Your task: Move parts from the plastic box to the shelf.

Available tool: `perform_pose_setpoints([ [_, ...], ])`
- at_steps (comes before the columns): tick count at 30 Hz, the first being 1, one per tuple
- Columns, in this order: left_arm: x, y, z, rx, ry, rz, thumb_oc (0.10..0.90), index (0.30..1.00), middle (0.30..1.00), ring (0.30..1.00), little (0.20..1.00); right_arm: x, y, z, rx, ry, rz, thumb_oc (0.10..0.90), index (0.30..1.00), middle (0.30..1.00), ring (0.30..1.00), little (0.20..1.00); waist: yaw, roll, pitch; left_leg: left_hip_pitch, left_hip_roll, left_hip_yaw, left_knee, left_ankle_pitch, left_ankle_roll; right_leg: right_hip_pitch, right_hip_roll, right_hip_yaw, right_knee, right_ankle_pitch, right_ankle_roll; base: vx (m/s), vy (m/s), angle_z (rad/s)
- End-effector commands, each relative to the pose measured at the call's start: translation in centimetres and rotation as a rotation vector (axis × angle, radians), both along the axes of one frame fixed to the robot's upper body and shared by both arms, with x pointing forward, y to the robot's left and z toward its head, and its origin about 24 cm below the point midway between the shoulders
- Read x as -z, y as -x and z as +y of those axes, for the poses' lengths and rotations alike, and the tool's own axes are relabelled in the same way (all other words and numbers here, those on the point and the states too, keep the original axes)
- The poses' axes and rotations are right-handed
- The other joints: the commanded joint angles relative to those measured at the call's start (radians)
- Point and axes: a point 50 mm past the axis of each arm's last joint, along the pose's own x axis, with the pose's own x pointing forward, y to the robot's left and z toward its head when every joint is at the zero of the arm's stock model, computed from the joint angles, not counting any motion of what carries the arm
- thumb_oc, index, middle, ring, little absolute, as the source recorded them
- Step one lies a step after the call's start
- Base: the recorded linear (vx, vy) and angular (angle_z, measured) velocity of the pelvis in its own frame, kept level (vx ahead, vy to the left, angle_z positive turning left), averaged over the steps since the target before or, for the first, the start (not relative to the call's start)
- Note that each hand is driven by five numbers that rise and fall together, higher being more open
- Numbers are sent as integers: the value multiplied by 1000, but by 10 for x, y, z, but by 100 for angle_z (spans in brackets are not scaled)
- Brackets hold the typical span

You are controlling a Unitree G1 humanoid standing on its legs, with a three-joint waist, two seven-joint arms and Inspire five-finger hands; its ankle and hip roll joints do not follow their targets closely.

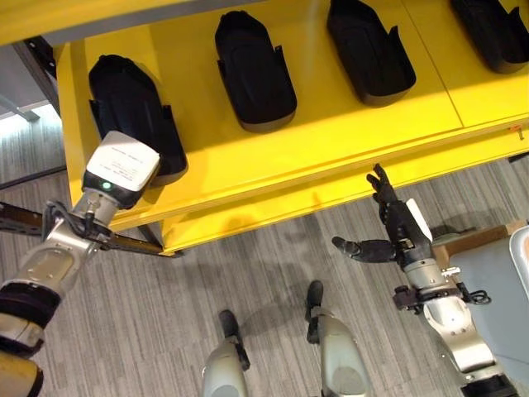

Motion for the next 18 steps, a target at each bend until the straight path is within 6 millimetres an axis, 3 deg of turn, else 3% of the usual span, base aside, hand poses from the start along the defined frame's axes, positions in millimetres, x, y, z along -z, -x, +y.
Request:
perform_pose_setpoints([
  [1,-44,9,27,-102,-81,-112,400,300,300,300,300,-49,8,-4,-25,-10,-272,900,1000,1000,1000,1000,-22,-17,-78,-78,52,-58,111,-5,-35,-5,-113,104,11,42,137,-3,67,0],
  [5,-46,8,29,-115,-81,-122,400,300,300,300,300,-50,8,-6,-11,-4,-276,900,1000,1000,1000,1000,-24,-18,-79,-92,46,-55,124,-10,-31,-12,-118,111,2,50,140,-2,42,-5],
  [6,-47,8,31,-126,-80,-128,759,802,802,802,802,-50,9,-7,-3,-5,-277,900,1000,1000,1000,1000,-26,-19,-78,-97,42,-52,128,-13,-30,-14,-120,115,-3,54,140,2,44,-5],
  [7,-47,7,31,-131,-83,-130,900,1000,1000,1000,1000,-50,9,-7,-1,-5,-278,900,1000,1000,1000,1000,-27,-19,-78,-101,40,-52,132,-14,-28,-16,-122,117,-5,55,140,2,43,-6],
  [18,-52,11,35,-139,-120,-112,900,1000,1000,1000,1000,-49,11,-13,15,18,-268,900,1000,1000,1000,1000,-23,-13,-85,-117,30,-52,153,-26,-25,-12,-130,129,-21,64,141,2,23,-4],
])
